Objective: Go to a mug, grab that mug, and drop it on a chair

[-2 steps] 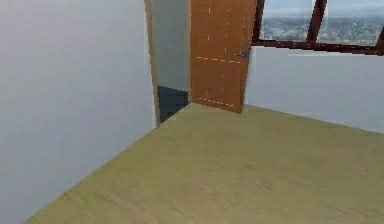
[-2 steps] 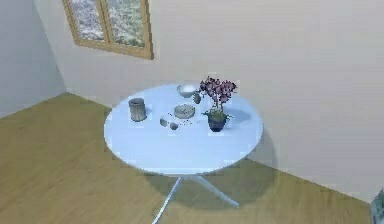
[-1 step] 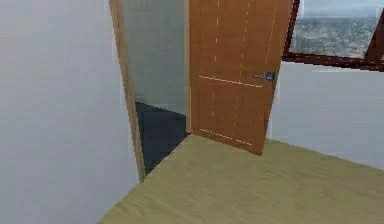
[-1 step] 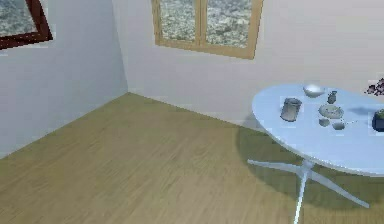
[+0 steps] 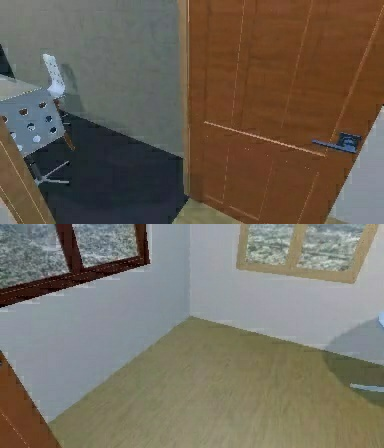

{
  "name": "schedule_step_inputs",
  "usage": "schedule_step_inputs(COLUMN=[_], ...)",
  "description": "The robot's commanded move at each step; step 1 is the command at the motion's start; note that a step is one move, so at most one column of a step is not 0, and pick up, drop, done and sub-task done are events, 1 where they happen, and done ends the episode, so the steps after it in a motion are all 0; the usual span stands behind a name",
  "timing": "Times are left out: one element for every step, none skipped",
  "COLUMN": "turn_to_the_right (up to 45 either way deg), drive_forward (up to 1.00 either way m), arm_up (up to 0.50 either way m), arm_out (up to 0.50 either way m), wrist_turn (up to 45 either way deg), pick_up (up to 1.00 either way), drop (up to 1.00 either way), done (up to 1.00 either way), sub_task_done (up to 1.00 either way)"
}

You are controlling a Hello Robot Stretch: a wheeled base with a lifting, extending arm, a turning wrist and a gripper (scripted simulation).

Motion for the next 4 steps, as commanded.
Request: schedule_step_inputs(turn_to_the_right=[15.0,0.0,-45.0,0.0], drive_forward=[0.00,0.20,0.00,0.30], arm_up=[0.00,0.00,0.00,0.00], arm_out=[0.00,0.00,0.00,0.00], wrist_turn=[0.0,0.0,0.0,0.0], pick_up=[0.00,0.00,0.00,0.00], drop=[0.00,0.00,0.00,0.00], done=[0.00,0.00,0.00,0.00], sub_task_done=[0.00,0.00,0.00,0.00])
